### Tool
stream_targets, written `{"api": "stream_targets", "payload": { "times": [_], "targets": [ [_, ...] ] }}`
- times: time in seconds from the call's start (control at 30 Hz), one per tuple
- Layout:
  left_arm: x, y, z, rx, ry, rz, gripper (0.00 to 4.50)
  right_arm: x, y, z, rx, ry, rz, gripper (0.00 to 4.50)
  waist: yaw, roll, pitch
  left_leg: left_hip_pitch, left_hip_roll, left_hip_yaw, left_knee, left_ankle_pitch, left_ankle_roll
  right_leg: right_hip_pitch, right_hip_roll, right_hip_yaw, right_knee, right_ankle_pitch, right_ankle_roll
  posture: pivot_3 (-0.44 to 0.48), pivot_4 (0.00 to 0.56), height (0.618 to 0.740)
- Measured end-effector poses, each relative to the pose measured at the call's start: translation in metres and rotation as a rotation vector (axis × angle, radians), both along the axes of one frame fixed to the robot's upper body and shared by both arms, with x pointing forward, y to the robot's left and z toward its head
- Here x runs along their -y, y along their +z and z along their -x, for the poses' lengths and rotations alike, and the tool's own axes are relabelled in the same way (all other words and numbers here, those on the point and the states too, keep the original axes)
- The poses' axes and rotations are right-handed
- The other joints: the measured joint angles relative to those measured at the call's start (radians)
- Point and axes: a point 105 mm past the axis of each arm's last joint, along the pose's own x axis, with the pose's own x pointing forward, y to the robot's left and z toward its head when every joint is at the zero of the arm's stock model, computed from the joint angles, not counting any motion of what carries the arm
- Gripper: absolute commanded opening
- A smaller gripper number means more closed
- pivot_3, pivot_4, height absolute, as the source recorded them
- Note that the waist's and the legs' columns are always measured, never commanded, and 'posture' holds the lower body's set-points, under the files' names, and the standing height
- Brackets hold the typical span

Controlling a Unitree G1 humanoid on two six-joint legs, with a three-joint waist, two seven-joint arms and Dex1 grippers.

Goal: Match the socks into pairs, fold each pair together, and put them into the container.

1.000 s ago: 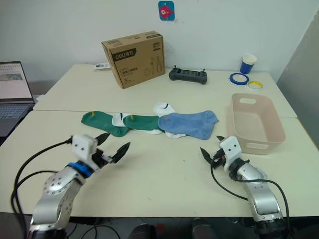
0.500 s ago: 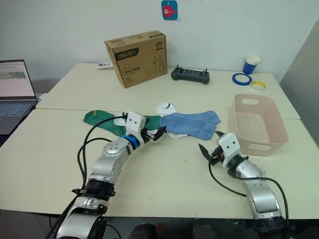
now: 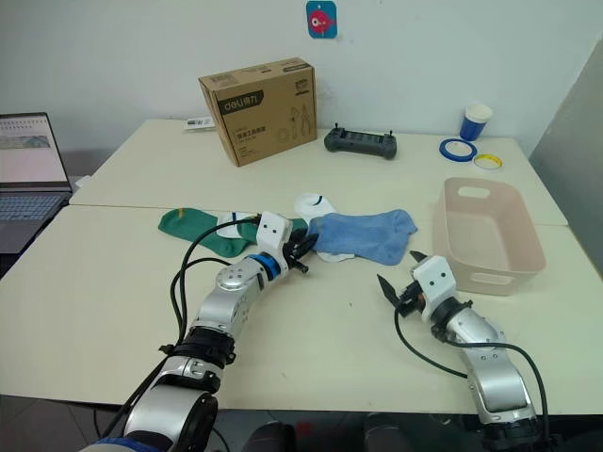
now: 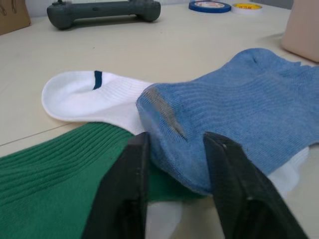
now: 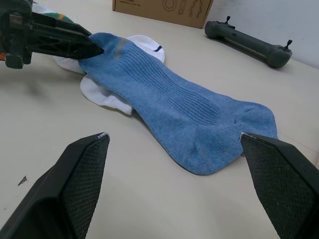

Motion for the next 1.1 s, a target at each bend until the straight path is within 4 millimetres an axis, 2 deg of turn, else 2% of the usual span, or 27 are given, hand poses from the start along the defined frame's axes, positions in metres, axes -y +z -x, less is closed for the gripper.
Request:
{"api": "stream_targets", "payload": {
  "times": [0.03,0.07,0.17,0.3,0.47,0.57,0.67,0.73,0.87,1.07,1.1],
  "targets": [
    [0.000,0.000,0.000,0.000,0.000,0.000,0.10,0.000,0.000,0.000,0.000,-0.001,0.000,4.50,0.000,0.000,0.000,0.000,0.000,0.000,0.000,0.000,0.000,0.000,0.000,0.000,0.000,0.000,0.000,0.000,0.150,0.740],
    [0.000,0.001,0.000,0.002,-0.001,0.002,0.04,0.000,0.000,0.000,0.000,-0.001,-0.001,4.50,0.000,0.000,0.000,0.000,0.000,0.000,0.000,0.000,0.000,0.000,0.000,0.000,0.000,0.000,0.000,0.000,0.150,0.740],
    [0.001,0.006,0.009,0.014,-0.027,0.034,0.04,-0.001,0.000,0.000,-0.001,0.002,-0.003,4.50,-0.002,0.000,0.000,0.000,0.000,0.000,0.000,0.000,0.000,0.000,0.000,0.000,0.000,0.000,0.000,0.000,0.150,0.740],
    [-0.005,0.008,0.039,-0.101,-0.077,0.191,0.04,-0.004,0.001,-0.001,0.000,0.014,-0.010,4.50,-0.008,0.000,0.000,0.000,0.001,0.000,0.000,0.000,0.000,0.000,0.000,0.000,0.001,0.000,0.000,0.000,0.150,0.740],
    [-0.040,0.007,0.078,-0.233,-0.075,0.200,0.04,-0.008,0.002,-0.002,-0.059,0.059,-0.078,4.50,-0.009,0.001,0.000,0.001,0.002,-0.002,0.000,0.000,0.000,0.000,0.000,-0.001,0.001,-0.002,0.002,0.000,0.150,0.740],
    [-0.058,0.004,0.093,-0.279,-0.047,0.184,0.04,-0.012,-0.001,-0.001,-0.140,0.103,-0.130,4.50,-0.007,0.001,0.000,0.001,0.001,-0.001,0.002,0.000,0.000,0.001,0.000,-0.001,0.001,-0.002,0.003,0.000,0.150,0.740],
    [-0.082,-0.009,0.110,-0.342,-0.006,0.127,0.04,-0.017,-0.003,-0.003,-0.250,0.152,-0.139,4.50,-0.010,0.001,0.000,0.001,0.001,0.000,0.003,0.000,0.000,0.000,-0.001,0.001,0.001,-0.002,0.003,0.000,0.150,0.740],
    [-0.089,-0.017,0.116,-0.367,0.014,0.113,0.04,-0.020,-0.004,-0.009,-0.311,0.151,-0.128,4.50,-0.009,0.001,0.000,0.001,0.001,0.000,0.004,0.000,0.000,0.000,-0.001,0.000,0.001,-0.002,0.002,0.000,0.150,0.740],
    [-0.089,-0.019,0.117,-0.356,0.023,0.117,0.04,-0.036,-0.002,-0.018,-0.355,0.187,-0.159,4.50,-0.006,0.001,0.000,0.000,0.001,0.000,0.004,0.000,0.000,0.000,-0.001,0.000,0.001,-0.002,0.003,0.000,0.150,0.740],
    [-0.087,-0.024,0.120,-0.354,0.030,0.105,0.04,-0.047,-0.009,-0.038,-0.449,0.169,-0.194,4.50,-0.008,0.001,0.000,0.000,0.002,0.000,0.003,0.000,0.000,0.000,0.000,0.000,0.000,-0.001,0.002,0.000,0.150,0.740],
    [-0.087,-0.025,0.120,-0.354,0.030,0.102,0.01,-0.049,-0.010,-0.039,-0.460,0.173,-0.197,4.31,-0.008,0.001,0.000,0.000,0.002,0.000,0.003,0.000,0.000,-0.001,0.000,0.000,0.000,-0.001,0.002,0.000,0.150,0.740]
  ]
}}
